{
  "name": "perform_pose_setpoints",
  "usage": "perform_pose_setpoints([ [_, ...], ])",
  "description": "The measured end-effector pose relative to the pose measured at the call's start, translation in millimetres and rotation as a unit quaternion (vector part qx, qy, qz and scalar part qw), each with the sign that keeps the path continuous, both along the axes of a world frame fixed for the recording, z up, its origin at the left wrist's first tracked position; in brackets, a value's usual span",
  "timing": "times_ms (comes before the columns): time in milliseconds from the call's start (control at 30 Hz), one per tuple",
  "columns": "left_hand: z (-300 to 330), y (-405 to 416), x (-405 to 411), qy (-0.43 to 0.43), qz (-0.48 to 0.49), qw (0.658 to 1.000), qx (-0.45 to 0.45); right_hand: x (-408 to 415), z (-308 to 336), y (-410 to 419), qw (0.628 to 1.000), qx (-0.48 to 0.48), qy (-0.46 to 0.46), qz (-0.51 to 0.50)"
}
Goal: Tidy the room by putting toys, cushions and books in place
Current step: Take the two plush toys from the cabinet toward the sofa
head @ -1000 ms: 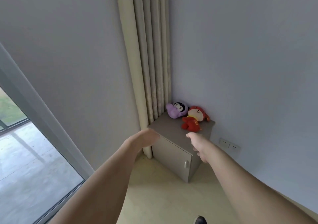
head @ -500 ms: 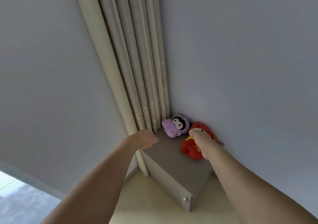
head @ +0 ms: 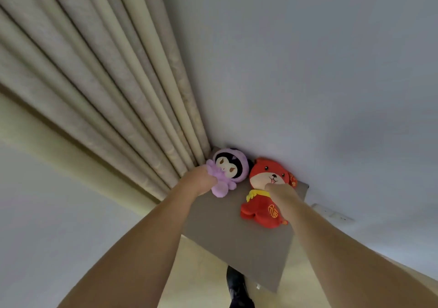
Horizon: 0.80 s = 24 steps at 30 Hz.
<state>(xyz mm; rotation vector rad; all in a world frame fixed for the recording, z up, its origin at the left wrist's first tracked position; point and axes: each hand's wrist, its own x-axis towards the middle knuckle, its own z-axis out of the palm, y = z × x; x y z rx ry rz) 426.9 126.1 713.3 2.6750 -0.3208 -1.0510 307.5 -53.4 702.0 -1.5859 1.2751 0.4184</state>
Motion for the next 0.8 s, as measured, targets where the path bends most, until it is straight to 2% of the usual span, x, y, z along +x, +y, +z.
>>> perform_pose_setpoints([
  [167,-80.1,-30.6,40.6,-0.028,-0.020,0.997,0.066,39.3,-91.2,-18.4,0.996,-0.013,0.090,0.014],
  [233,-125.7,-45.2,56.5,-0.045,-0.053,0.991,0.119,52.5,-154.2,-27.9,0.991,-0.002,0.134,0.027],
  [300,-162.0,-59.0,68.0,-0.083,-0.085,0.979,0.164,54.2,-244.9,-39.2,0.983,0.023,0.176,0.044],
  [367,-190.5,-64.1,74.5,-0.091,-0.026,0.983,0.158,55.2,-292.3,-35.3,0.977,0.049,0.195,0.065],
  [467,-222.9,-66.6,85.4,-0.102,0.061,0.984,0.129,65.1,-291.5,-22.6,0.977,0.063,0.197,0.040],
  [567,-240.6,-69.3,94.6,-0.109,0.076,0.981,0.142,74.6,-280.6,-17.3,0.973,0.036,0.227,0.009],
  [733,-245.4,-64.2,108.1,-0.046,0.097,0.985,0.134,85.1,-270.6,-18.0,0.969,-0.002,0.248,0.010],
  [800,-248.4,-58.3,113.1,-0.022,0.107,0.986,0.129,94.6,-244.5,-17.1,0.967,-0.003,0.254,0.017],
])
